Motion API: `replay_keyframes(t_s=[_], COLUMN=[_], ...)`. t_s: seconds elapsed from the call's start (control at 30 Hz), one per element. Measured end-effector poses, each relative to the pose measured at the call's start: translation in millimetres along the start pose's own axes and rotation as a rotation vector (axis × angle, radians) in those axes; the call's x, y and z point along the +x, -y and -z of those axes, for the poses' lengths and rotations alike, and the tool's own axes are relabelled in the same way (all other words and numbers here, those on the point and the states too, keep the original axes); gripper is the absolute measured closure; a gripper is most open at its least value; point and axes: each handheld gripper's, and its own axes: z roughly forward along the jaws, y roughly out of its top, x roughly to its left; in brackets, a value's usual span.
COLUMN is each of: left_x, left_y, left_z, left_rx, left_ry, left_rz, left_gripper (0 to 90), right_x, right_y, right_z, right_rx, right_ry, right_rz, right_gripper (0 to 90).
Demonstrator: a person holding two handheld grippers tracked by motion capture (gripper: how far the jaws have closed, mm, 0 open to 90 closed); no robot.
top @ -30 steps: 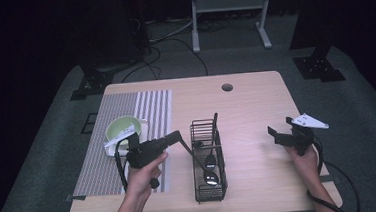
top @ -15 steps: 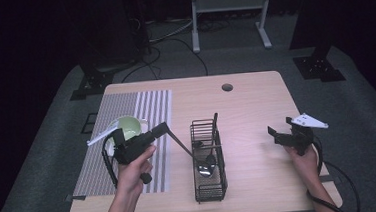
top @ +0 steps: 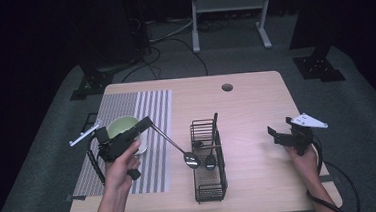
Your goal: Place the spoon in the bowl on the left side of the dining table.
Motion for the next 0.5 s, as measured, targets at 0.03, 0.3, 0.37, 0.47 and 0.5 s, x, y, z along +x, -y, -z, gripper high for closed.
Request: replay_keyframes(t_s=[0.03, 0.3, 0.37, 0.47, 0.5], left_x=[1.0, 14.4, 17.6, 22.9, 24.4], left_y=[-1.7, -5.5, -4.3, -2.4, -2.2], left_z=[2.3, 19.6, 22.7, 26.3, 27.4], left_rx=[-0.005, -0.025, -0.026, -0.028, -0.035], left_ry=[-0.007, -0.073, -0.095, -0.117, -0.120], left_rz=[-0.004, -0.015, -0.019, -0.024, -0.020], left_gripper=[89.2, 89.1, 89.2, 89.2, 89.1], right_x=[0.0, 0.0, 0.0, 0.0, 0.0], right_y=[0.0, -0.1, -0.2, -0.2, -0.2], right_z=[-0.1, -0.4, -0.4, -0.5, -0.5], right_rx=[0.000, 0.003, 0.004, 0.005, 0.005], right_ry=[0.000, 0.005, 0.005, 0.004, 0.005], right_rz=[0.000, 0.001, 0.000, -0.001, -0.001], right_gripper=[12.9, 12.9, 12.9, 12.9, 12.9])
